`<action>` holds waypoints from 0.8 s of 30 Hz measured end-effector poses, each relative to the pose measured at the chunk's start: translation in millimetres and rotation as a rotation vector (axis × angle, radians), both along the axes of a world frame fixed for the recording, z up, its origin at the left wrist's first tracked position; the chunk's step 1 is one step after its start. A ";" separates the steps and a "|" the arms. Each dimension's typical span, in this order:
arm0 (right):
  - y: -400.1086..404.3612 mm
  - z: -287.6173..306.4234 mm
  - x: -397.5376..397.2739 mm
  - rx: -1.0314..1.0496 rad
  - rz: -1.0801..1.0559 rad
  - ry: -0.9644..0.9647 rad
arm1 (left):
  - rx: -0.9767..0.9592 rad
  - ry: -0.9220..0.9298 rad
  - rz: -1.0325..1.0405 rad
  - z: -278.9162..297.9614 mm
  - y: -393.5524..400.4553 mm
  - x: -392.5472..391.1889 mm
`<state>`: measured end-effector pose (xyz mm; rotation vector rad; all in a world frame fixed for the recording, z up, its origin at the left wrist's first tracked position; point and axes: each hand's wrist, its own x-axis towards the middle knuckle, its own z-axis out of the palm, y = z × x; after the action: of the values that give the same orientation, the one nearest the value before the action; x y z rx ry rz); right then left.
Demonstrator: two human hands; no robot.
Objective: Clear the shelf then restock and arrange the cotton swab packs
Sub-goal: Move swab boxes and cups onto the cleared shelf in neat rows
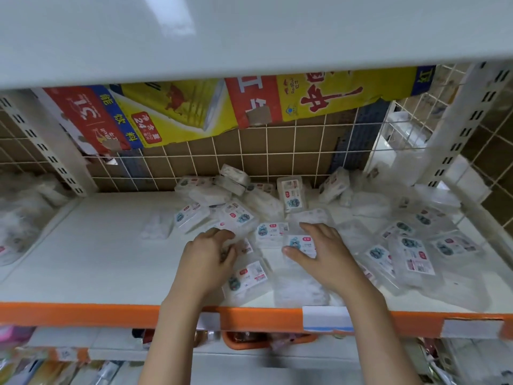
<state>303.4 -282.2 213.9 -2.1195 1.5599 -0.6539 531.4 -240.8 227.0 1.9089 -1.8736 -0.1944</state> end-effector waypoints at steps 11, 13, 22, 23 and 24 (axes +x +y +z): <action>-1.1 4.7 -12.1 -0.031 -0.003 -0.005 | -0.123 0.017 -0.074 5.8 -18.5 -19.5; 2.2 8.4 -20.2 -0.055 -0.066 -0.035 | -0.127 0.004 -0.117 12.1 -30.3 -26.7; 12.6 8.4 -48.0 -0.257 -0.254 -0.104 | 0.021 -0.389 -0.141 30.6 -125.7 -26.1; 13.7 7.7 -47.7 -0.272 -0.249 -0.103 | 0.016 -0.409 -0.134 32.4 -132.6 -25.8; 14.1 6.1 -47.6 -0.285 -0.247 -0.106 | -0.006 -0.415 -0.121 34.7 -138.4 -25.6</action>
<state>255.8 -268.1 220.0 -2.0615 1.7728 -1.1133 505.8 -379.2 261.7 1.9440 -2.2521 0.1864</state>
